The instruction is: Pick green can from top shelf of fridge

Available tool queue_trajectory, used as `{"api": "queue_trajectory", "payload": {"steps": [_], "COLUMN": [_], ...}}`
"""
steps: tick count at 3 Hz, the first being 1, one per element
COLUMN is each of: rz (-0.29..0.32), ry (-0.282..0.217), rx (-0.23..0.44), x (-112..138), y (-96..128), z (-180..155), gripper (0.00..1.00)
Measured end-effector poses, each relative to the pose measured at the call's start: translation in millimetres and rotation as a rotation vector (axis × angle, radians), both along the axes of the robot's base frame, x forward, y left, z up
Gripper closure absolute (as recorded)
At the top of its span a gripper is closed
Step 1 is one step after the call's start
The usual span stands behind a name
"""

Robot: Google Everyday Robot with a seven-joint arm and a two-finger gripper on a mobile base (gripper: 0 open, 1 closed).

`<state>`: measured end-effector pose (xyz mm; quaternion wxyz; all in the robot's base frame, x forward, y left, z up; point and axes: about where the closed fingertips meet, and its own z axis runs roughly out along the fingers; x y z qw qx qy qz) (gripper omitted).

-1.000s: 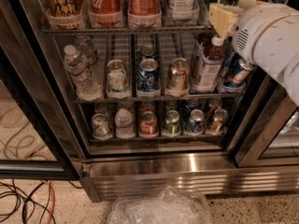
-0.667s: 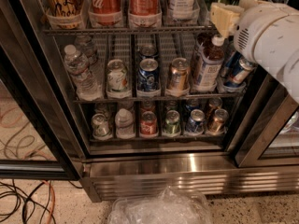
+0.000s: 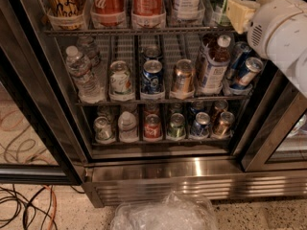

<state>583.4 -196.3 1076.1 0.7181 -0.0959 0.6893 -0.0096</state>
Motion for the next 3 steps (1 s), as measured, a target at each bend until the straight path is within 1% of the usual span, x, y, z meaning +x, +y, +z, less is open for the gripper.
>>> {"api": "queue_trajectory", "payload": {"steps": [3], "rz": [-0.021], "ry": [-0.010], "rx": [-0.002], "x": [31], "y": [1], "z": [3], "gripper": [0.46]}}
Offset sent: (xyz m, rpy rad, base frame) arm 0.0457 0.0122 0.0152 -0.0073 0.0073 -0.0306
